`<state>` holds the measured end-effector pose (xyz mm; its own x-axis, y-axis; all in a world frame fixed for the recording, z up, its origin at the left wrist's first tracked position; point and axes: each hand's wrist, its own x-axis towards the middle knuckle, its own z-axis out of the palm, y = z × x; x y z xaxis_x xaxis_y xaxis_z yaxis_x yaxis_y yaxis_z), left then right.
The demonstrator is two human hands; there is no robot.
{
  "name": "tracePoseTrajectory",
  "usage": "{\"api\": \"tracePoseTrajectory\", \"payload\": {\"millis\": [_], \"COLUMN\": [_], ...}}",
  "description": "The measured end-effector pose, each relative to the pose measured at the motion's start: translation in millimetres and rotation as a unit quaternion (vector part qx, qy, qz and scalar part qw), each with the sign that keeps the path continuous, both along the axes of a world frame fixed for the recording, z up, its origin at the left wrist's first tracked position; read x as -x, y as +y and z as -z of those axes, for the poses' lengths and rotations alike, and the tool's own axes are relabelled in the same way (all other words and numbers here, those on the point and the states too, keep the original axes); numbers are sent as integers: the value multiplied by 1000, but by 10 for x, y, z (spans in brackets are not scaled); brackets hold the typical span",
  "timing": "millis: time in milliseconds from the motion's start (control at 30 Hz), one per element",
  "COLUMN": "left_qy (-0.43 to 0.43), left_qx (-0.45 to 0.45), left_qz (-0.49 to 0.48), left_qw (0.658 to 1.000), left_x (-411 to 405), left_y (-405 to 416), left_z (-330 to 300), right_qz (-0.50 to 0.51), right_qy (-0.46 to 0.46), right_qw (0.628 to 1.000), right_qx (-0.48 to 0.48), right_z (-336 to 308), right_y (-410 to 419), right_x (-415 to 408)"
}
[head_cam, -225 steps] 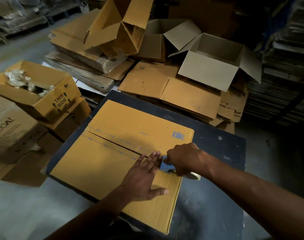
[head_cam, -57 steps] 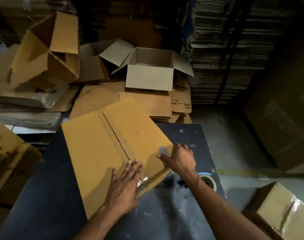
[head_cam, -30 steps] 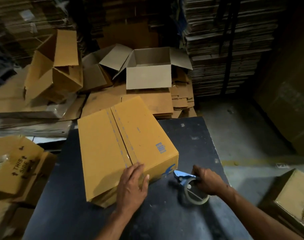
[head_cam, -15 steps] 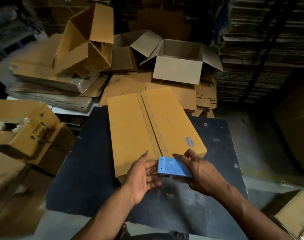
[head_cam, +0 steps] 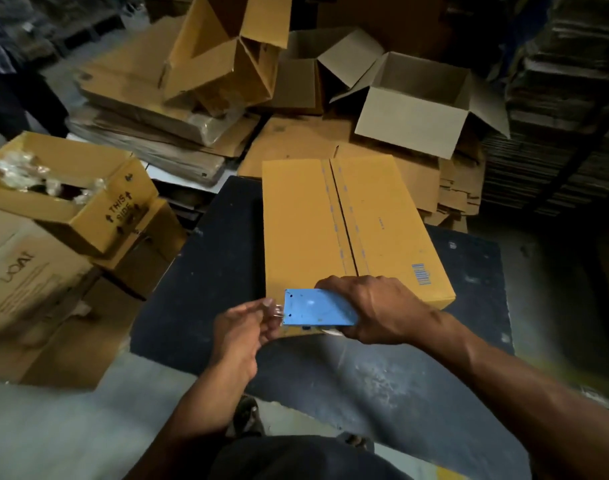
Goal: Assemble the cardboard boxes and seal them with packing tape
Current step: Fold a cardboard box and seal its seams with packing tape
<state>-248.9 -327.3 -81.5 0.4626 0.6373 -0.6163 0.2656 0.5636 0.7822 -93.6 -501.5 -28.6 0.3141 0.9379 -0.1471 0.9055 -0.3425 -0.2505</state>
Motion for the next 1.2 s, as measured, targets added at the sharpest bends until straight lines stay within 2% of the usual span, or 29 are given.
{"api": "tracePoseTrajectory", "payload": {"millis": [133,300,700,1100,1200], "left_qy": [37,65,88,82,77], "left_qx": [-6,-5,-65,3,-19], "left_qz": [-46,-53,-82,-74,-93], "left_qw": [998,996,991,994,992], "left_x": [239,268,170,180,201], "left_y": [256,222,278,281,297], "left_z": [194,356,399,758,733], "right_qz": [2,-19,-45,-43,-48], "right_qy": [-28,-64,-120,-169,-163], "right_qw": [999,992,984,968,968], "right_qx": [44,107,126,180,184], "right_z": [-56,15,55,78,62], "right_y": [-232,-267,56,221,236], "right_x": [-301,-396,-366,-248,-260]}}
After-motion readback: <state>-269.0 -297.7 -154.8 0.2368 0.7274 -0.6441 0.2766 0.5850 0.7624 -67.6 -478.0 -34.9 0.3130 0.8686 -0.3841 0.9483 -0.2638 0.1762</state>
